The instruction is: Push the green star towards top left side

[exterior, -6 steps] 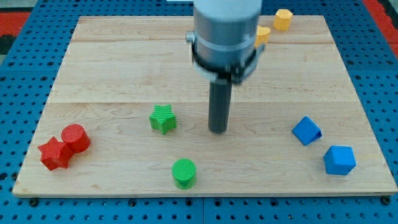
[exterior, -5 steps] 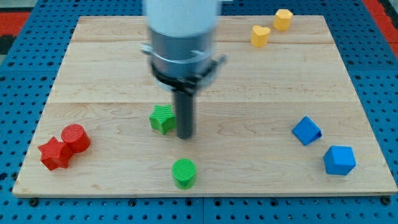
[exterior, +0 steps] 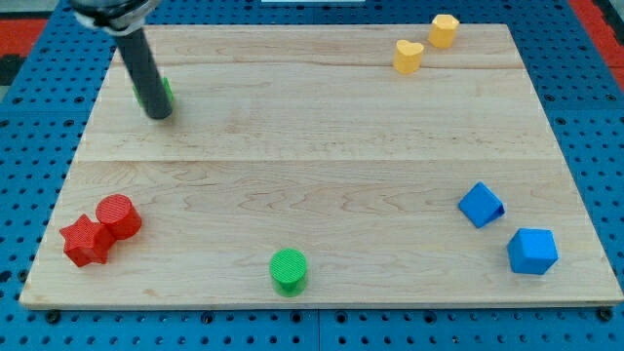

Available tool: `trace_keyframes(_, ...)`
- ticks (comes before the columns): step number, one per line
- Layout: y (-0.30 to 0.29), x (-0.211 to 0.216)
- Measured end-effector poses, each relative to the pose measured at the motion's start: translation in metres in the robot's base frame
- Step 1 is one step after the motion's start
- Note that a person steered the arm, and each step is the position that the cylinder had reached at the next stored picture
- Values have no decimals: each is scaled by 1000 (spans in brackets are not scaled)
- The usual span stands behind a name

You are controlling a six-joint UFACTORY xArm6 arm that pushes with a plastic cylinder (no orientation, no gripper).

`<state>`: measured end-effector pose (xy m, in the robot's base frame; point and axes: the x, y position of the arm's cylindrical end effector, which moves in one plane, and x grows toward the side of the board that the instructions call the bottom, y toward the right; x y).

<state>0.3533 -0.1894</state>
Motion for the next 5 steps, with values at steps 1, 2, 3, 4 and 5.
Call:
trace_keyframes(1, 11, -38)
trace_keyframes(2, 21, -13)
trace_keyframes(3, -20, -51)
trace_keyframes(4, -19, -79)
trace_keyframes(5, -5, -59)
